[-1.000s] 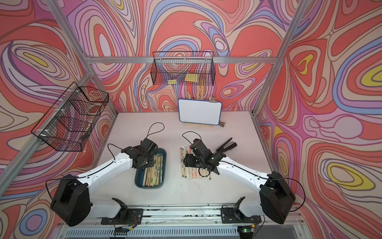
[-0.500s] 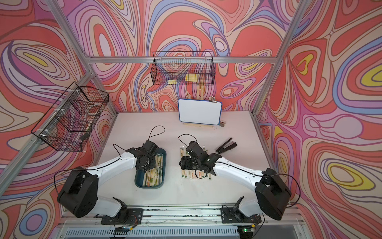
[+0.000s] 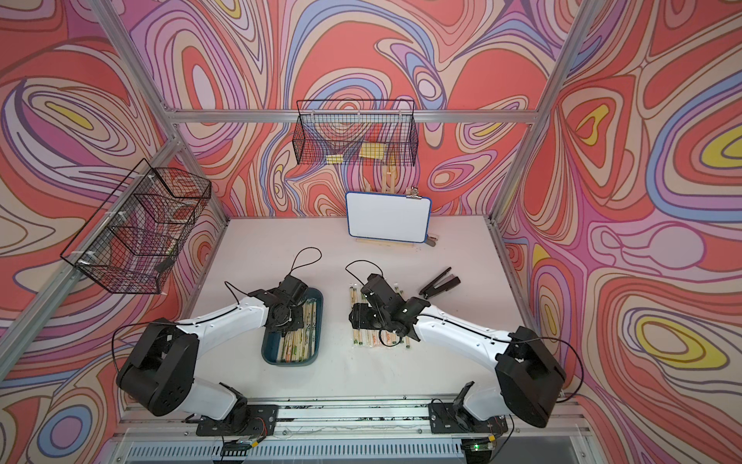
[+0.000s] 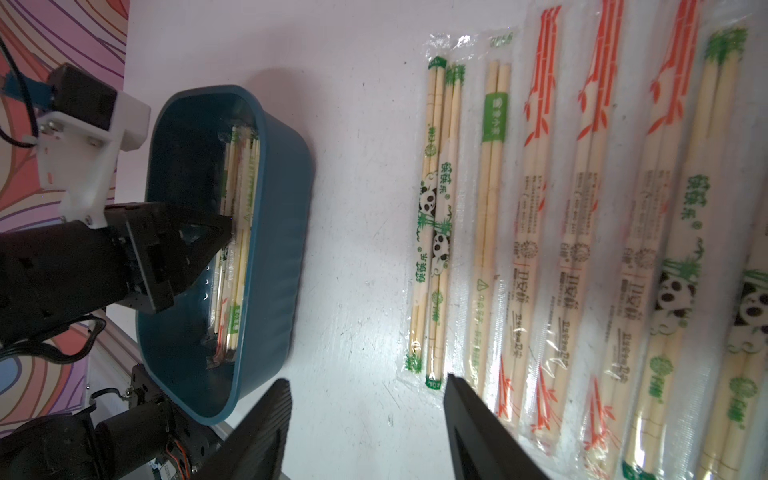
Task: Take the paired disposable chopsticks out of the storage box
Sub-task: Pick up the paired disposable chopsticks from the storage box.
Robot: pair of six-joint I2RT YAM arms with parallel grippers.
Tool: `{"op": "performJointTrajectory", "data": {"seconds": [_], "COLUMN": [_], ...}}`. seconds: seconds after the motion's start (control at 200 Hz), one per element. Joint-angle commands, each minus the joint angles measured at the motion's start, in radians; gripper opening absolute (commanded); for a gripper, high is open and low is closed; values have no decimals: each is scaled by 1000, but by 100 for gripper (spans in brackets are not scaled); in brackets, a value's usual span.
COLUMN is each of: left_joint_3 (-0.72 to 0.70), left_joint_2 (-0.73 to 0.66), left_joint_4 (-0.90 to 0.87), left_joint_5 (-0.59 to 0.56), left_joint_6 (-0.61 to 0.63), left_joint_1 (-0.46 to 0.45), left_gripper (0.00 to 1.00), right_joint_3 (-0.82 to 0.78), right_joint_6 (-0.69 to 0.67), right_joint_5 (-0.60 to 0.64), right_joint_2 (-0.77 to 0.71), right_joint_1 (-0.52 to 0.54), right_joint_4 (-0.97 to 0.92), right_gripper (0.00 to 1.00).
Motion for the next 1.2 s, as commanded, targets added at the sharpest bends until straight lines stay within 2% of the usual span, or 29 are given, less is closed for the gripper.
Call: {"op": "performJointTrajectory", "data": {"seconds": [0.0, 0.401, 0.676, 0.786, 0.986, 1.197], "left_joint_3": [-12, 32, 67, 94, 165, 226], "left_joint_2": [12, -89, -120, -136, -178, -181], "left_joint_4": [2, -89, -126, -144, -168, -128], "left_joint_5": [0, -36, -55, -50, 1, 112], "left_joint_6": [-10, -3, 11, 22, 30, -32], "left_joint_1": [8, 9, 10, 10, 10, -12], "left_gripper": [15, 11, 0, 0, 0, 0], "right_joint_3": [-8, -18, -21, -24, -19, -2], "right_joint_6": [-3, -4, -4, -4, -9, -21], "right_joint_5": [25, 25, 25, 29, 40, 65], "right_joint_2": [2, 9, 10, 8, 12, 27], "right_joint_1": [4, 4, 3, 4, 4, 4], "right_joint_4": [-5, 0, 2, 0, 0, -12], "right_gripper": [64, 64, 64, 64, 64, 64]}}
